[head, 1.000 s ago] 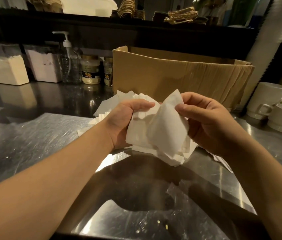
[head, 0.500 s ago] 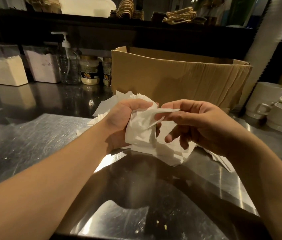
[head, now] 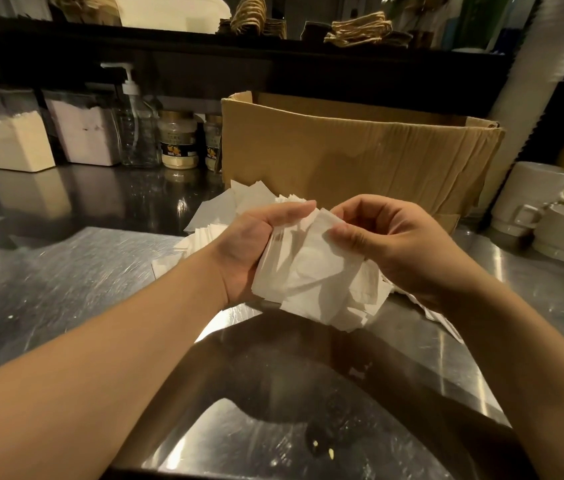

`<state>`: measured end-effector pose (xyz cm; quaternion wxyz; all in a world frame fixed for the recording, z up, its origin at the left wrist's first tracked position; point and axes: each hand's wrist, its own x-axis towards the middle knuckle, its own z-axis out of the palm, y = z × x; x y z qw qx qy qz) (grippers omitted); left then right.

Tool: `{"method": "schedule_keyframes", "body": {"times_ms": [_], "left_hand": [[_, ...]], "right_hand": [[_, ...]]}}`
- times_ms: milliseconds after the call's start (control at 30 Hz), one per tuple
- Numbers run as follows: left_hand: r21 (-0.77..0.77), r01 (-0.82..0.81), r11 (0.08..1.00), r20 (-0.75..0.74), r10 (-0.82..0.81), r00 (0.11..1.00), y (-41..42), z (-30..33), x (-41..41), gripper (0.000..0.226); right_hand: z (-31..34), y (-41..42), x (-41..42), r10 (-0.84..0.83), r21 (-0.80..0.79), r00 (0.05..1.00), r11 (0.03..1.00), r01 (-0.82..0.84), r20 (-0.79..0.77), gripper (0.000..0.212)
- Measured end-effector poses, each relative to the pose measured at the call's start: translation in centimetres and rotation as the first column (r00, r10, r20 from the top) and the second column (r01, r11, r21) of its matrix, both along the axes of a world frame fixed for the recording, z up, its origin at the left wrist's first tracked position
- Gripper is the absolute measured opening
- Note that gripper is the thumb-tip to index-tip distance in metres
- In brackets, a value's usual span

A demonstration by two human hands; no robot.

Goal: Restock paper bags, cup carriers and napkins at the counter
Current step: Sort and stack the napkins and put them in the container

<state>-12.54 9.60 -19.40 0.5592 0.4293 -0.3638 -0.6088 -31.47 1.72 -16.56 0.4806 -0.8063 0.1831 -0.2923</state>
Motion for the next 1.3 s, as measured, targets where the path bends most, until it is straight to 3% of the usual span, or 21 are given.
{"method": "schedule_keyframes", "body": {"times_ms": [233,433,567,700,833,967,1067,1300], "left_hand": [[-0.04,0.039,0.998,0.077,-0.036,0.996,0.0,-0.1,-0.9,0.054],[-0.073,0.113,0.991,0.004,-0.113,0.994,-0.3,-0.6,-1.0,0.064],[-0.06,0.066,0.996,-0.018,-0.067,0.998,-0.2,-0.4,-1.2,0.049],[-0.062,0.057,0.996,-0.056,-0.06,0.997,-0.2,-0.2,-1.2,0.046],[-0.054,0.019,0.998,-0.016,-0.02,1.0,-0.5,-0.4,-0.9,0.047],[-0.045,0.015,0.999,-0.038,-0.017,0.999,-0.6,-0.4,-1.1,0.039],[-0.028,0.007,1.0,-0.046,-0.008,0.999,-0.7,-0.5,-1.0,0.039],[0.01,-0.032,0.999,-0.001,0.032,0.999,-0.6,-0.3,-1.3,0.04]], "right_hand": [[-0.8,0.3,0.9,-0.105,0.011,0.984,0.994,0.104,0.144,0.012],[-1.7,0.9,1.6,-0.194,0.04,0.964,0.981,0.19,0.18,0.011],[-1.9,0.6,1.5,-0.273,-0.174,0.934,0.933,0.315,0.23,0.027],[-1.6,0.1,0.3,-0.089,-0.419,0.992,0.9,0.117,0.085,0.038],[-2.0,-0.1,0.5,-0.106,-0.496,0.993,0.866,0.066,-0.052,0.042],[-2.1,0.1,0.9,-0.109,-0.594,0.993,0.797,0.107,0.032,0.022],[-2.4,-0.1,0.9,-0.09,-0.615,0.994,0.781,0.109,0.062,0.025],[-3.1,0.0,1.3,-0.063,-0.818,0.986,0.551,0.163,0.154,0.023]]}}
